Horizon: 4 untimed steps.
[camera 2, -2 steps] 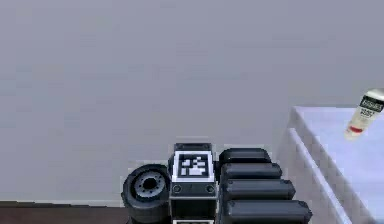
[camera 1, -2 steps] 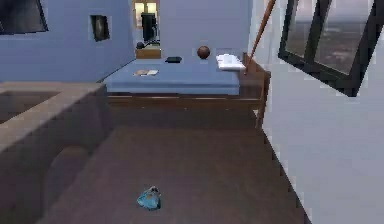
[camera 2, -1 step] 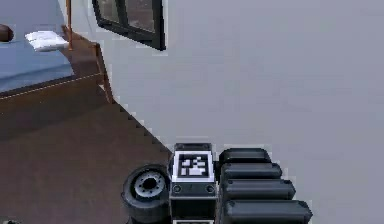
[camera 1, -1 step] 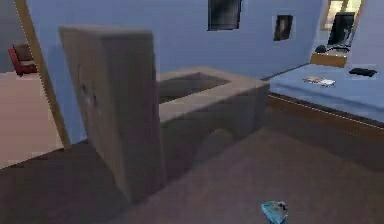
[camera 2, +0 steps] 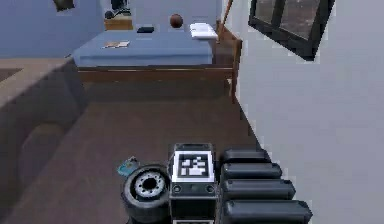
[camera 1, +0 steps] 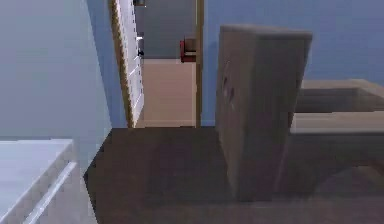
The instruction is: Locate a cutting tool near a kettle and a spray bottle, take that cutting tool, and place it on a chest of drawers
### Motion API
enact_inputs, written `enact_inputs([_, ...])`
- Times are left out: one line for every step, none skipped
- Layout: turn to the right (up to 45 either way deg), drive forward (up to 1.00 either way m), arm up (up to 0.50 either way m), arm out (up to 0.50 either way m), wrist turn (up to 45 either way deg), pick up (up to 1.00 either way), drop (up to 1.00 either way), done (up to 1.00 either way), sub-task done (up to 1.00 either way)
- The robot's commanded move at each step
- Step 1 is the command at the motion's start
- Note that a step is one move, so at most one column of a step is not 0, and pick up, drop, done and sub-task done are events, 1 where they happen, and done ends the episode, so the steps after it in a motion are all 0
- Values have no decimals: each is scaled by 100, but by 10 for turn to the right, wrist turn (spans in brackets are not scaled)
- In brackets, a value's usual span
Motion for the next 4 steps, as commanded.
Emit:
enact_inputs([450, 0, 0, 0, 0, 0, 0, 0, 0])
enact_inputs([450, 0, 0, 0, 0, 0, 0, 0, 0])
enact_inputs([450, 0, 0, 0, 0, 0, 0, 0, 0])
enact_inputs([360, 0, 0, 0, 0, 0, 0, 0, 0])
